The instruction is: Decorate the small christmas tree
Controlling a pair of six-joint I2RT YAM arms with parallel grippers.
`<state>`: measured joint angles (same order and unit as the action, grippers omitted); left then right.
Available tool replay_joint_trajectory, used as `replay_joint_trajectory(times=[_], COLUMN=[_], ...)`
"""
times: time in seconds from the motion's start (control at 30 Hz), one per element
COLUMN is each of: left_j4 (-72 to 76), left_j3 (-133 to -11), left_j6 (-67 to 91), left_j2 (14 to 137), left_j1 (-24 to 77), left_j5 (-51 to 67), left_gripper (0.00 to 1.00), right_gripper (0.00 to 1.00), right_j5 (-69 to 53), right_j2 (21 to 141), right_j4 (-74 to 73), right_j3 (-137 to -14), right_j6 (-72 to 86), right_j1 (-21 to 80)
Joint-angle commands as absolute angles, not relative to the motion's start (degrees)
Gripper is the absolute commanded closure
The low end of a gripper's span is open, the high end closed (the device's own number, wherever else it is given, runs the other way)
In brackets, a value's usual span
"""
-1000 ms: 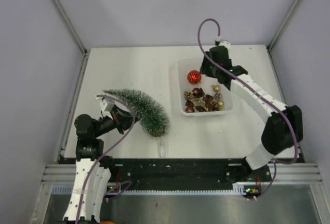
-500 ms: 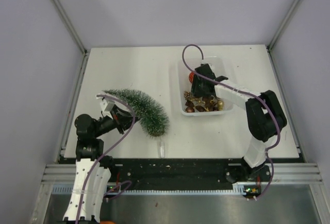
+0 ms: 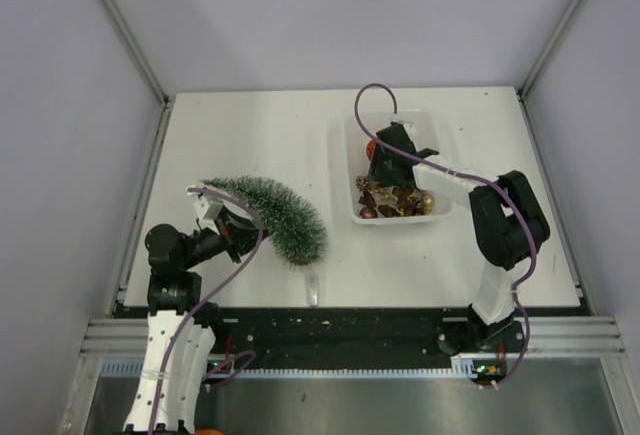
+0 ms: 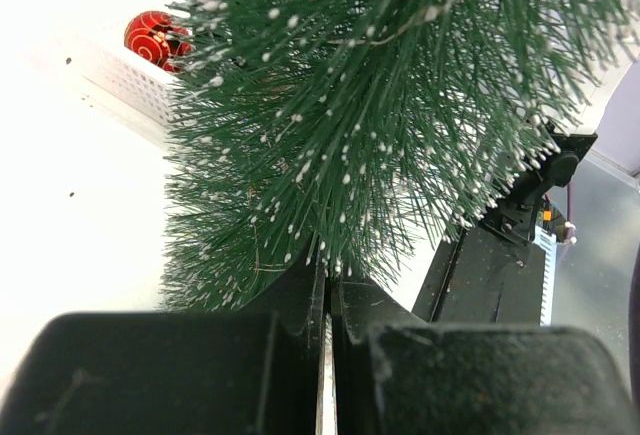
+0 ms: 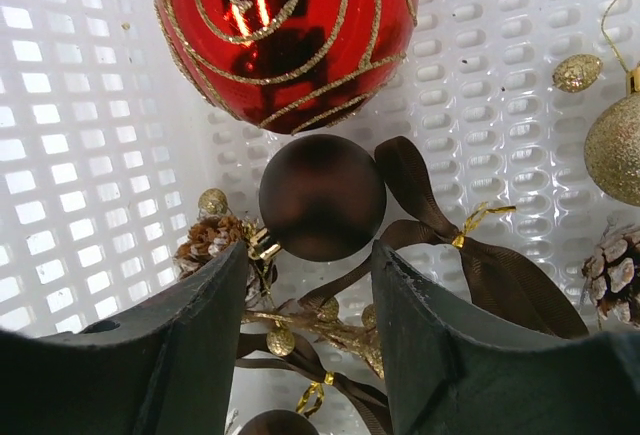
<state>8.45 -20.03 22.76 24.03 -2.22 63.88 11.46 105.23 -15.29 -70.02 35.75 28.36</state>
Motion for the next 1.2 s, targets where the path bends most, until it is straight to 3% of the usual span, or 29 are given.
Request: replay_joint_trajectory(times=[0.0, 0.47, 0.9, 1.17], left_j4=[10.55, 10.55, 10.46, 10.11], left_j3=[-20.13, -19.86, -19.78, -19.78], left_j6=[22.06, 21.88, 21.45, 21.01], left_j2=[22.68, 21.27, 21.18, 21.27], left_j1=[-2.37, -2.37, -2.37, -2.29], left_j5=[64.86, 65.83, 65.83, 65.65], left_gripper=[1.0, 1.0, 1.0, 1.0], right_gripper=[0.49, 0.5, 0.81, 0.81], right_j5=[12.04, 15.91, 14.5, 12.56], right_j2=[104.68, 105.02, 103.28, 92.56], right_j4=[-11.6, -11.51, -11.07, -10.37], right_j3=[-69.96, -71.19, -70.4, -68.29], right_j6=[36.56, 33.93, 34.28, 33.66], right_j1=[28.48, 27.69, 27.77, 27.77])
